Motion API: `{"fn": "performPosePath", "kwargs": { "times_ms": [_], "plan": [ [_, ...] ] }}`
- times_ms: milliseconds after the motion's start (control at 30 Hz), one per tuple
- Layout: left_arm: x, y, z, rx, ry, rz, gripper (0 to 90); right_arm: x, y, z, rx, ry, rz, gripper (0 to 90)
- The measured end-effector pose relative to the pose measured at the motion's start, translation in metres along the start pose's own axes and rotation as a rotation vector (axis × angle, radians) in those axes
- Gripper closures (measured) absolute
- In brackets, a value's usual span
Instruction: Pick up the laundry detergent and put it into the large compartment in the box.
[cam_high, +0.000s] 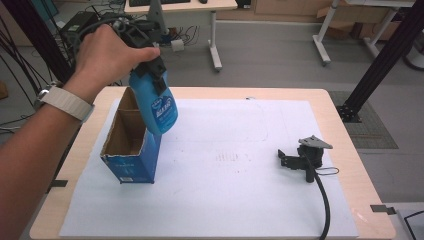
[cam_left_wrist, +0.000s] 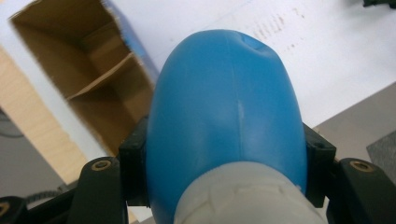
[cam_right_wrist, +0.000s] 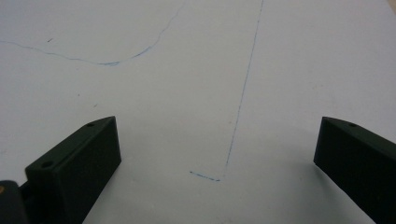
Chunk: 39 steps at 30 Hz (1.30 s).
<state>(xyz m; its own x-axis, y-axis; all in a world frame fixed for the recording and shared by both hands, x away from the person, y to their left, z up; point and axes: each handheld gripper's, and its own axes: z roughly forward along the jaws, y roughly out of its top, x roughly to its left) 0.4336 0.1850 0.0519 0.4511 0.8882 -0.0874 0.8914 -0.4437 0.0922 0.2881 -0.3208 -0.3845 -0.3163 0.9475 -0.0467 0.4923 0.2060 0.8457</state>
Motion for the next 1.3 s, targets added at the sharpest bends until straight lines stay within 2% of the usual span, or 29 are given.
{"fn": "performPosePath", "kwargs": {
  "times_ms": [100,367,600,733,900,1233,1300],
  "plan": [
    [0.006,-0.003,-0.004,0.002,0.009,-0.039,38.0,0.000,0.000,0.000,0.000,0.000,-0.001,0.0],
    [0.032,-0.014,-0.005,-0.004,-0.011,-0.140,38.1,0.000,0.000,0.000,0.000,0.000,0.001,0.0],
    [0.044,-0.025,-0.002,-0.013,0.022,-0.217,38.1,0.000,0.000,0.000,0.000,0.000,-0.001,0.0],
    [0.051,-0.029,0.007,-0.013,0.034,-0.250,38.1,0.000,0.000,0.000,-0.001,0.000,0.000,0.0],
    [0.060,-0.033,0.022,-0.008,0.029,-0.275,38.0,0.000,0.000,0.000,0.000,0.000,0.000,0.0],
    [0.066,-0.033,0.058,0.026,0.036,-0.276,38.0,0.000,0.000,0.000,0.000,0.000,-0.001,0.0],
    [0.065,-0.032,0.064,0.031,0.040,-0.264,38.0,0.000,0.000,0.000,0.002,0.000,-0.001,0.0]
  ]
}}
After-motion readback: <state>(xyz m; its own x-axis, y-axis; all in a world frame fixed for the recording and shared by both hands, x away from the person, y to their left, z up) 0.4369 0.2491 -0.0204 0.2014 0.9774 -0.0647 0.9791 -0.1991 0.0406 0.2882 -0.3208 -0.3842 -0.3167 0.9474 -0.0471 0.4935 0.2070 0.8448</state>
